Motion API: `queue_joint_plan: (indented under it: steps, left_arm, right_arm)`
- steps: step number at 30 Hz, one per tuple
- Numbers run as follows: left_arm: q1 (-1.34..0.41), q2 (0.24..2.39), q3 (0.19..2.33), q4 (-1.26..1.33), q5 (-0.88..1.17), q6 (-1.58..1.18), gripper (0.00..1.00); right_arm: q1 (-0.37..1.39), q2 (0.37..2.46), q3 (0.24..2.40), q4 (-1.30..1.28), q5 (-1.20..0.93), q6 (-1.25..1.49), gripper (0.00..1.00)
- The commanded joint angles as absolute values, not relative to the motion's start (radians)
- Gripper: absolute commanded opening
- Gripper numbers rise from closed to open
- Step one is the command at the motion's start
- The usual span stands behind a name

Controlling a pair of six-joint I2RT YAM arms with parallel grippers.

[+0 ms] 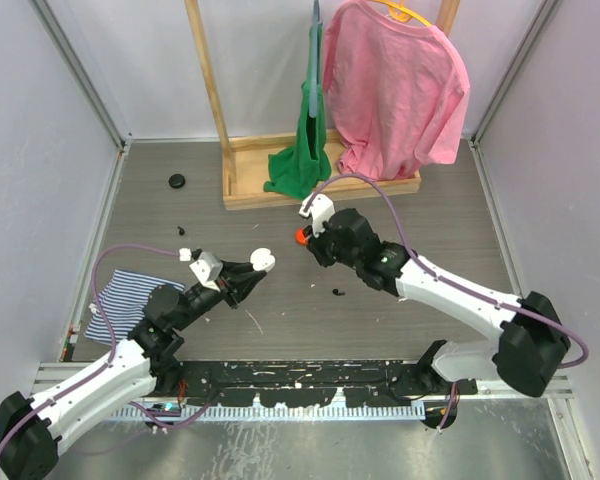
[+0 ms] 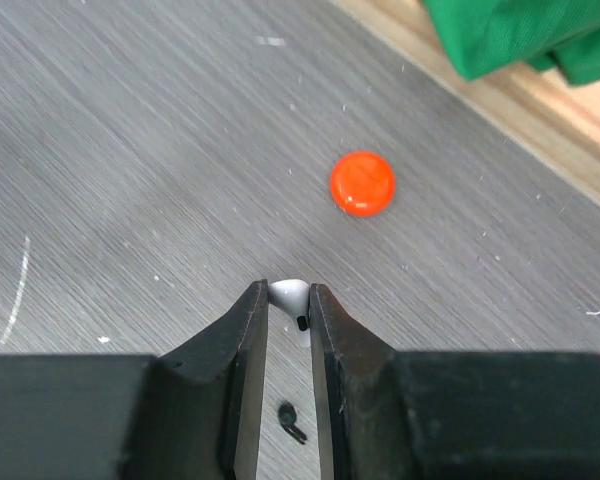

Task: Insert the wireless bluetooth earbuds into the charging case
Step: Pick up the earbud from the center of the board, then place the earbud in the charging case.

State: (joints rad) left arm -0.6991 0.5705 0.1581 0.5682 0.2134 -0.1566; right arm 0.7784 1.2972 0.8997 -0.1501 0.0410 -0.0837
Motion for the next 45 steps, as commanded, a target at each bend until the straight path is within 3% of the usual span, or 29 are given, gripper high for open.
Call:
queue_joint_plan:
  steps: [1,11,24,45]
  left_arm:
    - [-0.696,0.580,0.168,0.643,0.218,-0.105,0.06]
    - [-0.696,0.605,0.164,0.674,0.259,-0.089,0.06]
    - [-0.696,0.601,0.165,0.686,0.317,-0.084,0.06]
    - [-0.696,0.559,0.161,0.672,0.305,-0.092,0.06]
  right_arm:
    - [0.873,1.186,0.865,0.007,0.221,0.011,0.19]
    - [1.073,1.026,0.741,0.301,0.347,0.031,0.19]
    - [1.239,1.114,0.698,0.602,0.363,-0.018,0.19]
    - [1.299,1.249,0.762,0.547,0.504,-0.007,0.19]
